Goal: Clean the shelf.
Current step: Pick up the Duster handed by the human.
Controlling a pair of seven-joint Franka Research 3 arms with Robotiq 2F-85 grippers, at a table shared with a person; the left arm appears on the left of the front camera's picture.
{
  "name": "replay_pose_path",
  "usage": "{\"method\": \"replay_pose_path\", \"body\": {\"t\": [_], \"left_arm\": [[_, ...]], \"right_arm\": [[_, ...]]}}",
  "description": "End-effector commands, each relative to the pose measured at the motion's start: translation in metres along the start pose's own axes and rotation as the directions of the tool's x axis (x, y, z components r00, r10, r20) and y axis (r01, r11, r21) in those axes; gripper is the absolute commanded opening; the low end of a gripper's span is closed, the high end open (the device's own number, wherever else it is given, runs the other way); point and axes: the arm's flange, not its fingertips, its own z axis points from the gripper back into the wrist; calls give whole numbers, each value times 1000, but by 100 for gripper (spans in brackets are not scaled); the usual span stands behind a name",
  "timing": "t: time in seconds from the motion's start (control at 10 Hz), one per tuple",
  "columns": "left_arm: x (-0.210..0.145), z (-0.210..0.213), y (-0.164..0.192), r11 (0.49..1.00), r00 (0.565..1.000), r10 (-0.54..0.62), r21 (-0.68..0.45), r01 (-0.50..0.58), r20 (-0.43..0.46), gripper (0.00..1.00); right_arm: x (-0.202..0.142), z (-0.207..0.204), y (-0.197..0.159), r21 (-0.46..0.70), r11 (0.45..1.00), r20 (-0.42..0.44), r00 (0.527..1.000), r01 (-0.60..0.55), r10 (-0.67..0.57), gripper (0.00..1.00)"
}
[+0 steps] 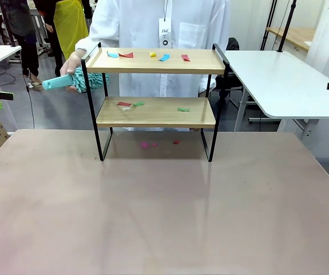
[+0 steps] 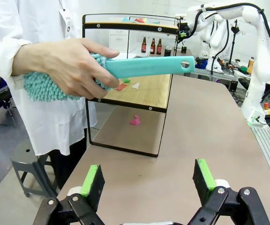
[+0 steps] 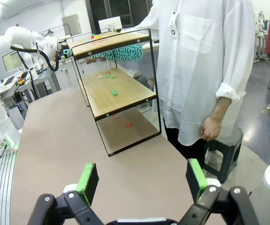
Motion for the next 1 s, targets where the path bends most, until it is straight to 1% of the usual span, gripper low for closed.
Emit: {"method": "replay_pose_path", "body": {"t": [0.0,0.1,0.2,0.4,0.6,0.7,0.8,0.9], "left_arm": [[30,-7,-6,999,999,26,34,-25,-32,100],[60,-15,-8,990,990,100,105,-89,-101,100],[93,-28,-12,975,977,167,169,-144,-132,100],[159,-53,-20,922,930,308,302,-240,-200,100],[211,-76,-36,896,884,350,386,-219,-310,100],[231,-93,-46,856,831,422,461,-233,-364,100],[247,-111,-64,807,793,474,549,-217,-384,100],[257,-123,-81,775,770,504,599,-203,-391,100]], "right_arm": [[1,-1,0,3,1000,-3,1000,-3,3,100],[1,-1,0,3,1000,-3,1000,-3,3,100],[1,-1,0,3,1000,-3,1000,-3,3,100],[1,-1,0,3,1000,-3,1000,-3,3,100],[1,-1,0,3,1000,-3,1000,-3,3,100],[1,-1,0,3,1000,-3,1000,-3,3,100],[1,-1,0,3,1000,-3,1000,-3,3,100],[1,-1,0,3,1000,-3,1000,-3,3,100]]}}
